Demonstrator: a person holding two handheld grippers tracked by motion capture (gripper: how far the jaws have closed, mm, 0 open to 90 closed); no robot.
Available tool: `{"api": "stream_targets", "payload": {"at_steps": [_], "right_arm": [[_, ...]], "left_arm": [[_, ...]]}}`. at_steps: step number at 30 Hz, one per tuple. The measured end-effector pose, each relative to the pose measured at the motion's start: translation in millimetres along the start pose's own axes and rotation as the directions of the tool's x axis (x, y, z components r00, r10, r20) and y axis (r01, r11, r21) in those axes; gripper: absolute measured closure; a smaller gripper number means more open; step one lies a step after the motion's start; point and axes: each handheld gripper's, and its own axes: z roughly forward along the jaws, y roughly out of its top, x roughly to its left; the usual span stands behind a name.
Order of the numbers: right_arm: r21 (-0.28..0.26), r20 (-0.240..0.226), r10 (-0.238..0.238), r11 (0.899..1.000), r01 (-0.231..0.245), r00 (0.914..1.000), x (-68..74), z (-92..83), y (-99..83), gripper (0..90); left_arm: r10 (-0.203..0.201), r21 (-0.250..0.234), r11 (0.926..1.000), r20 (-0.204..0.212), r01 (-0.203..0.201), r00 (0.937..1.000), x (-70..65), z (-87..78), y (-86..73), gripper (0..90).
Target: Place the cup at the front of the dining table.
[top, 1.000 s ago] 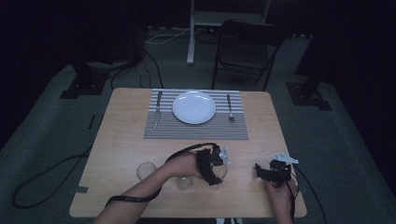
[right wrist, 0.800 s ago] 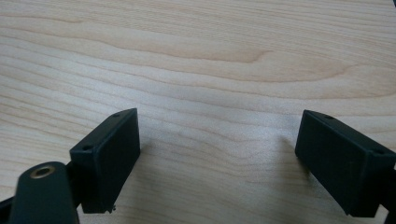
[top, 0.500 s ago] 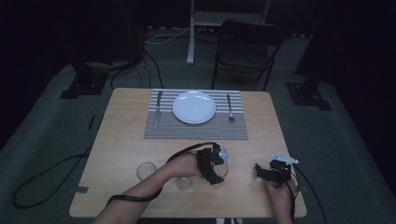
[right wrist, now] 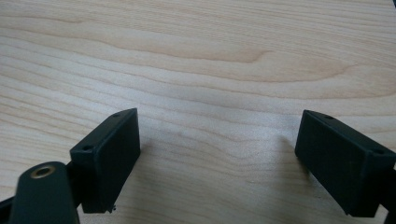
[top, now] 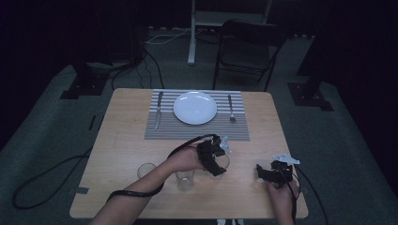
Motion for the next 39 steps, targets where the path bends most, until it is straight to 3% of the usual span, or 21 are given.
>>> {"api": "stream_targets", "payload": {"at_steps": [8,13,17,22,32,33,35,39], "right_arm": [[0.0,0.001,-0.001,1.0,0.001,1.0,0.0,0.1,-0.1,13.8],[0.0,0.0,-0.002,1.0,0.002,1.0,-0.1,0.0,-0.1,13.8],[0.0,0.0,-0.001,1.0,0.001,1.0,-0.1,0.0,-0.1,13.8],[0.0,0.001,-0.001,1.0,0.001,1.0,-0.1,0.1,-0.1,13.8],[0.001,0.0,-0.001,1.0,0.001,1.0,0.0,0.0,-0.1,13.8],[0.001,0.0,-0.001,1.0,0.001,1.0,0.0,0.0,-0.1,13.8],[0.0,0.0,0.0,1.0,0.0,1.0,0.1,0.0,-0.1,13.8],[0.0,0.0,-0.001,1.0,0.001,1.0,0.0,0.0,-0.1,13.8]], "left_arm": [[-0.064,-0.017,0.9978,-0.038,0.064,0.9972,18.3,-11.4,-5.2,28.9],[-0.115,-0.035,0.9929,-0.07,0.113,0.9908,31.6,-22.9,-14.2,28.9],[-0.135,-0.021,0.9908,-0.097,0.134,0.9861,38.7,-29.7,-22.0,28.9],[-0.174,-0.013,0.9847,-0.139,0.174,0.975,50.7,-40.7,-35.9,28.9],[-0.283,-0.027,0.9583,-0.226,0.284,0.932,81.7,-66.3,-63.6,28.9],[-0.3,-0.036,0.9532,-0.238,0.3,0.9238,85.7,-68.7,-66.1,28.9],[-0.32,-0.045,0.9468,-0.246,0.319,0.9151,90.9,-71.1,-69.1,28.9],[-0.373,-0.064,0.9267,-0.281,0.37,0.8842,102.9,-73.8,-75.8,28.9]]}}
